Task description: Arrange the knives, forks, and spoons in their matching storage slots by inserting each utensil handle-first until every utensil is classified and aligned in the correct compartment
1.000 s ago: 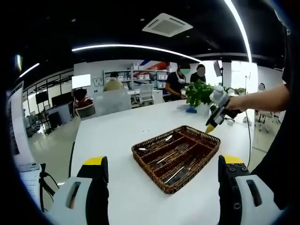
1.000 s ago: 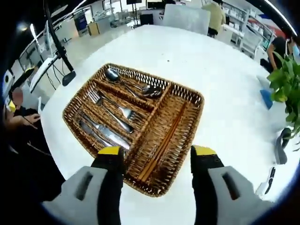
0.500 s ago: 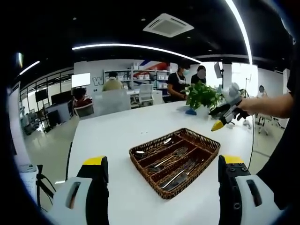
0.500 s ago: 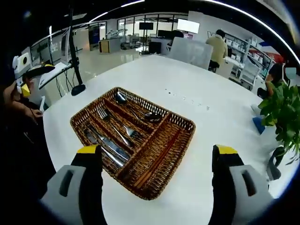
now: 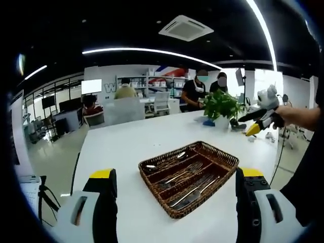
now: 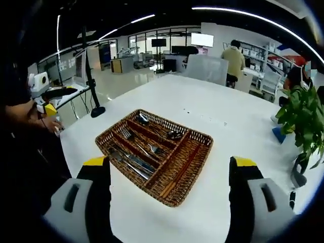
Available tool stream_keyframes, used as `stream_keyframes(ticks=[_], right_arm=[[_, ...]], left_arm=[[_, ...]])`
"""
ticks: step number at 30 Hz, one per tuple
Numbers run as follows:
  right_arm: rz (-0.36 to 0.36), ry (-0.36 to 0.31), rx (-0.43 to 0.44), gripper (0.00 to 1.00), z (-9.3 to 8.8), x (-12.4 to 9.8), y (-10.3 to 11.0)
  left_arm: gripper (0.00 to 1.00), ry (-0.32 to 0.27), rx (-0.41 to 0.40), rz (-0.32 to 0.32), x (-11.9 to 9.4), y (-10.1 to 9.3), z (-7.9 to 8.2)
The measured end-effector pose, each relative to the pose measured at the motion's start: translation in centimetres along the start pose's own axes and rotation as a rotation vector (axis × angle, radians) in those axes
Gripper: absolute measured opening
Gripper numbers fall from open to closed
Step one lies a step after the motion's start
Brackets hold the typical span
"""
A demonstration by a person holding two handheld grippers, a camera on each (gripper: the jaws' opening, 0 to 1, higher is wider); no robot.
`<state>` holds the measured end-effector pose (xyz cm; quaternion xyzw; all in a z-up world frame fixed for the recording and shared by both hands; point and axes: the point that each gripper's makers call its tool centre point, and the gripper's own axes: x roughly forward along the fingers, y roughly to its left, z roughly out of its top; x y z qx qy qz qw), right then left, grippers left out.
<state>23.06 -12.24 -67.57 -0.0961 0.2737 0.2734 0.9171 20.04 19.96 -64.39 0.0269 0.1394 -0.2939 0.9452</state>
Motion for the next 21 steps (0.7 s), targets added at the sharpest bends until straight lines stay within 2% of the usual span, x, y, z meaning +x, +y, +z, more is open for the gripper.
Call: stream_keyframes(ticks=[7, 11, 15, 17, 21], right_arm=[[0.02, -0.008, -0.013, 1.0, -0.9, -1.6, 0.8], [0.019, -0.036, -0.007, 1.0, -0.3, -2.0, 0.6], [0.022, -0.045, -0.03, 1.0, 0.0, -2.5, 1.1], [0.022, -0.051, -0.034, 1.0, -0.1, -2.8, 1.1], [0.034, -0.061, -0.026, 1.0, -0.4, -3.4, 1.3]], left_arm=[[1.0, -0.015, 0.018, 0.001, -0.3, -1.6, 0.6], [1.0, -0.018, 0.046, 0.017, -1.1, -2.1, 1.0], [1.0, -0.039, -0.002, 0.022, -1.9, -1.7, 1.6], [1.0, -0.053, -0.029, 0.028, -2.0, -0.5, 1.1], [1.0, -0.068, -0.027, 0.023, -2.1, -0.7, 1.4]])
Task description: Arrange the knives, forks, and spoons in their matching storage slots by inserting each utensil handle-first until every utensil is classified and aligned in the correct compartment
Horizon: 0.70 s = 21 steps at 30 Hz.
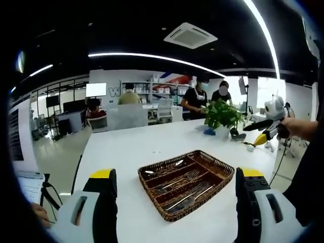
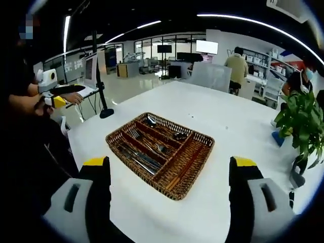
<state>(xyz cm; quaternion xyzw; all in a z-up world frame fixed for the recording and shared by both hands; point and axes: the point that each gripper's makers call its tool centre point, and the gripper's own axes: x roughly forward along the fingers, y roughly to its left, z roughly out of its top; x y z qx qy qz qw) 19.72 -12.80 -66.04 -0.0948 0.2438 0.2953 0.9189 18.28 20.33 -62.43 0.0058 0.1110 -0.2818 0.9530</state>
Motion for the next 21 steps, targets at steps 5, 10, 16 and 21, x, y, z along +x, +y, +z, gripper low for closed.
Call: stream_keyframes(ticks=[5, 10, 16, 21], right_arm=[[0.002, -0.001, -0.001, 1.0, -0.3, -0.2, 0.2], [-0.001, 0.0, 0.032, 1.0, -0.6, -0.4, 0.2], [-0.015, 0.009, 0.026, 1.0, -1.0, -0.9, 0.6], [-0.025, 0.024, 0.02, 1.0, -1.3, -1.4, 0.5]], left_arm=[[1.0, -0.006, 0.019, -0.014, 0.1, -0.7, 0.5], [1.0, -0.01, 0.026, -0.028, 0.4, -1.2, 0.7], [1.0, 0.024, 0.023, -0.039, 1.0, -1.5, -0.3], [1.0, 0.059, 0.011, -0.035, 1.3, -1.5, -1.0]])
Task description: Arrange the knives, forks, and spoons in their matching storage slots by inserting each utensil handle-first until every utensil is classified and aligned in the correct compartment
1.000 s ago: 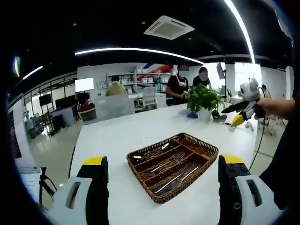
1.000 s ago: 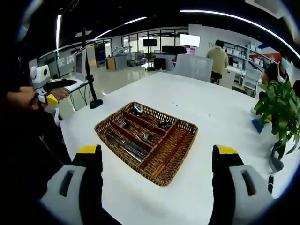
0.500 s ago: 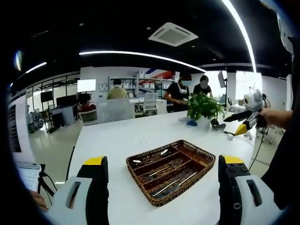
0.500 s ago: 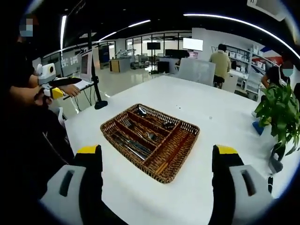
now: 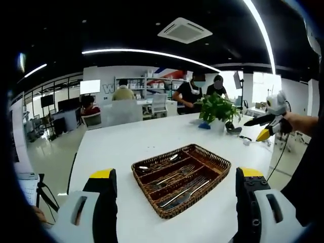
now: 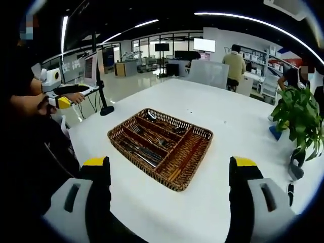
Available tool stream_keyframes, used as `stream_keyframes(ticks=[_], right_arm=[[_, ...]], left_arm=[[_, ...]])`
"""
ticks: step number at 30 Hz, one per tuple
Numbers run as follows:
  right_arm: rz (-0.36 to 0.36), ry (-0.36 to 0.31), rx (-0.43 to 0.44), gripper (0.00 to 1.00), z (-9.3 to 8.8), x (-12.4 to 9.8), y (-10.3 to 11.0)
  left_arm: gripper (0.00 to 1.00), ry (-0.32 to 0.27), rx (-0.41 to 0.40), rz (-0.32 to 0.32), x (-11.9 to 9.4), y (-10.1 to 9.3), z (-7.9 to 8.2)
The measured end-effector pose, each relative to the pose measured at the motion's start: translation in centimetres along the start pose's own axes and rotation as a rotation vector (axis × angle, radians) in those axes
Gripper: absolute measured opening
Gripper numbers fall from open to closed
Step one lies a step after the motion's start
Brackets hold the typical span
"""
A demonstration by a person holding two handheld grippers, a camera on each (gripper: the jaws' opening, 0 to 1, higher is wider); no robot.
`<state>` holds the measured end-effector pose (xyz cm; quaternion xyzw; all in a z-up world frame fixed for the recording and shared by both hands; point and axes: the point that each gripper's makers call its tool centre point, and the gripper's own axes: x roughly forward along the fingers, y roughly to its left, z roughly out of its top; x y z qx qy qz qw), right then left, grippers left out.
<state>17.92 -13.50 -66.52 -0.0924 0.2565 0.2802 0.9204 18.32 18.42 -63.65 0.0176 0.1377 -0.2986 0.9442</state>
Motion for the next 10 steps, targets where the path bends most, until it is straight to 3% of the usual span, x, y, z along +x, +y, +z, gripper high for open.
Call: stream_keyframes(ticks=[3, 6, 10], right_arm=[[-0.003, 0.007, 0.001, 1.0, -0.04, -0.26, 0.06], [-0.003, 0.012, 0.002, 1.0, 0.13, -0.36, 0.07], [-0.007, 0.017, -0.002, 1.0, 0.24, -0.33, -0.28]], left_arm=[[1.0, 0.008, 0.002, 0.001, 0.08, -0.04, -0.04], [1.0, 0.06, 0.068, -0.001, 0.29, 0.0, -0.78], [1.0, 0.068, 0.046, 0.001, 0.59, 0.32, -0.95]])
